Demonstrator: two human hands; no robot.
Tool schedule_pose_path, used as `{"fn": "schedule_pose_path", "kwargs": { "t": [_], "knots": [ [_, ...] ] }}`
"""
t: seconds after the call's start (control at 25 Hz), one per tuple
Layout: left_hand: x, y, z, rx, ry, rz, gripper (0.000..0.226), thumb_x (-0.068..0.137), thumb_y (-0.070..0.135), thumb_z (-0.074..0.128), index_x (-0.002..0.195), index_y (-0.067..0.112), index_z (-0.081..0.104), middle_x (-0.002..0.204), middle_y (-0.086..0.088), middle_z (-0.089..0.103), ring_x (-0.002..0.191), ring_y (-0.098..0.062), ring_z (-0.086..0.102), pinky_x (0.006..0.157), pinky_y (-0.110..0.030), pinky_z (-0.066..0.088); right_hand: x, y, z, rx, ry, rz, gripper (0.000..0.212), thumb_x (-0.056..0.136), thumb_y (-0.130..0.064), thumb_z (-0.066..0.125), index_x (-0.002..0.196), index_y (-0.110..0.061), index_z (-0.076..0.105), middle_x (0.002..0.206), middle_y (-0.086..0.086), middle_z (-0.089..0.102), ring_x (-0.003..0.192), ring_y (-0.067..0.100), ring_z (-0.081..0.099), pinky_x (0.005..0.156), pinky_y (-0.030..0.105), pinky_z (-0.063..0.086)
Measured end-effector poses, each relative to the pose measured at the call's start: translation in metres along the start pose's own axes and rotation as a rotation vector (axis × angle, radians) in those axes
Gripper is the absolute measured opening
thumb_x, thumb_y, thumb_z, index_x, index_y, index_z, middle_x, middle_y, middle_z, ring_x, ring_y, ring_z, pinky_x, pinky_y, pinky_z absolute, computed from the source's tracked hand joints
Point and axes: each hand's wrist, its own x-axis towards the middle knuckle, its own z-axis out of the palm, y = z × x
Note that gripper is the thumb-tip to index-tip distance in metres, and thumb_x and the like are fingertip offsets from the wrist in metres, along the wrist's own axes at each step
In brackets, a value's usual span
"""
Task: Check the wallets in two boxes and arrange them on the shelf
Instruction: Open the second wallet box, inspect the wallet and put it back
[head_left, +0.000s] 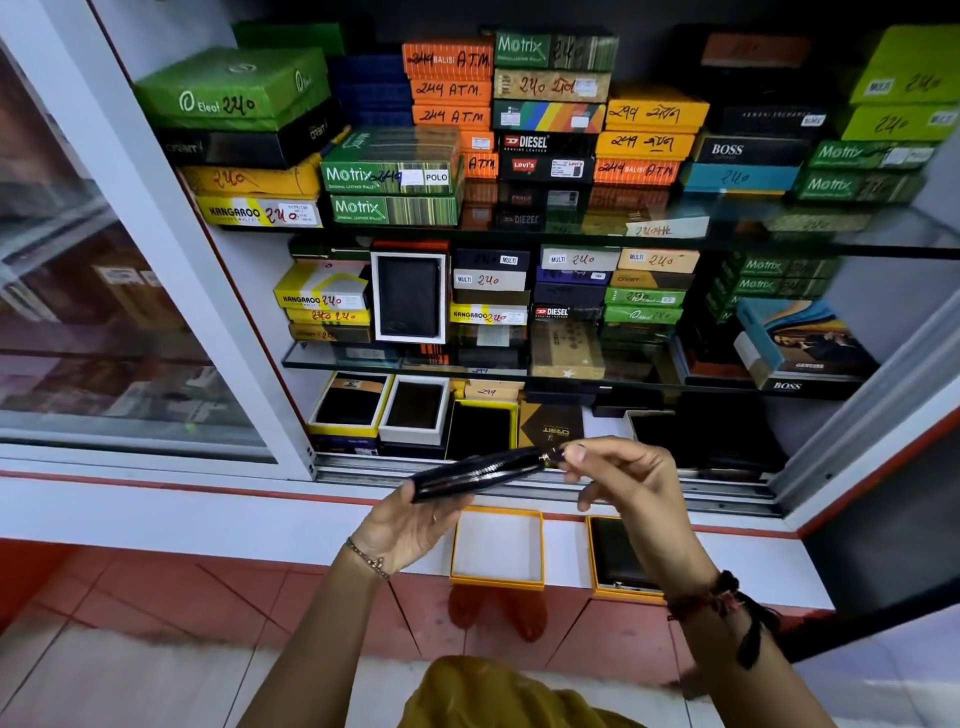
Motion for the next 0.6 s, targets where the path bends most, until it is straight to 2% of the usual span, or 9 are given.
{"fn": "schedule_pose_path", "kwargs": {
  "t": [0.08, 0.16, 0.24, 0.36, 0.4, 0.48, 0.56, 0.6],
  "knots": [
    [-0.004, 0.004, 0.006, 0.124, 0.124, 0.001, 0.064, 0.090, 0.023, 0.062, 0.144, 0.001, 0.038, 0.147, -0.018, 0.046, 0.132, -0.028, 0.051, 0.106, -0.032, 0.048, 0.000, 0.001, -0.005, -0.056, -0.011, -0.008, 0.016, 0.081, -0.010, 0.071, 0.089, 0.002, 0.079, 0.078, 0.012, 0.077, 0.068, 0.016, 0.069, 0.050, 0.025, 0.054],
    [-0.006, 0.006, 0.008, 0.268, 0.320, 0.017, 0.080, 0.069, 0.028, 0.084, 0.138, 0.010, 0.050, 0.137, -0.011, 0.058, 0.117, -0.021, 0.064, 0.093, -0.026, 0.056, -0.002, 0.006, -0.005, -0.070, -0.024, 0.035, 0.019, 0.081, -0.012, 0.072, 0.091, 0.003, 0.078, 0.080, 0.015, 0.077, 0.067, 0.016, 0.069, 0.051, 0.026, 0.054],
    [-0.006, 0.001, 0.002, 0.380, 0.433, 0.014, 0.089, 0.056, 0.030, 0.092, 0.135, 0.017, 0.053, 0.138, -0.011, 0.056, 0.112, -0.018, 0.066, 0.088, -0.024, 0.058, -0.003, 0.015, -0.001, -0.074, -0.054, 0.102, 0.019, 0.083, -0.011, 0.072, 0.092, 0.003, 0.078, 0.081, 0.017, 0.078, 0.067, 0.018, 0.070, 0.050, 0.026, 0.054],
    [-0.001, -0.010, -0.002, 0.525, 0.551, 0.051, 0.090, 0.051, 0.031, 0.094, 0.130, 0.022, 0.052, 0.137, -0.005, 0.055, 0.109, -0.013, 0.067, 0.084, -0.023, 0.059, -0.003, 0.039, 0.005, -0.088, -0.079, 0.225, 0.013, 0.087, -0.008, 0.072, 0.094, 0.000, 0.079, 0.086, 0.017, 0.079, 0.070, 0.020, 0.072, 0.050, 0.026, 0.053],
    [0.002, -0.016, -0.004, 0.567, 0.575, 0.054, 0.085, 0.052, 0.028, 0.094, 0.127, 0.023, 0.053, 0.134, -0.003, 0.057, 0.105, -0.011, 0.069, 0.082, -0.022, 0.059, -0.004, 0.047, 0.007, -0.108, -0.085, 0.256, 0.013, 0.087, -0.008, 0.072, 0.095, 0.000, 0.079, 0.088, 0.016, 0.079, 0.071, 0.021, 0.072, 0.051, 0.026, 0.053],
    [0.007, -0.027, -0.005, 0.641, 0.627, 0.063, 0.063, 0.067, 0.012, 0.085, 0.120, 0.023, 0.054, 0.130, -0.004, 0.057, 0.098, -0.008, 0.070, 0.078, -0.023, 0.060, -0.006, 0.063, 0.010, -0.175, -0.128, 0.302, 0.014, 0.088, -0.011, 0.072, 0.097, -0.002, 0.078, 0.091, 0.015, 0.080, 0.075, 0.022, 0.073, 0.053, 0.025, 0.054],
    [0.008, -0.037, -0.010, 0.689, 0.656, 0.065, 0.051, 0.078, -0.002, 0.073, 0.119, 0.021, 0.054, 0.132, -0.010, 0.056, 0.104, -0.013, 0.069, 0.081, -0.027, 0.060, -0.009, 0.077, 0.014, -0.230, -0.183, 0.338, 0.015, 0.091, -0.015, 0.070, 0.101, -0.005, 0.077, 0.095, 0.012, 0.081, 0.079, 0.020, 0.074, 0.056, 0.026, 0.054],
    [0.008, -0.041, -0.013, 0.686, 0.666, 0.065, 0.051, 0.077, -0.001, 0.074, 0.120, 0.020, 0.054, 0.135, -0.013, 0.055, 0.110, -0.018, 0.066, 0.084, -0.031, 0.060, -0.010, 0.083, 0.015, -0.245, -0.195, 0.355, 0.016, 0.092, -0.016, 0.069, 0.102, -0.006, 0.076, 0.096, 0.011, 0.081, 0.080, 0.019, 0.074, 0.056, 0.027, 0.054]
  ]
}}
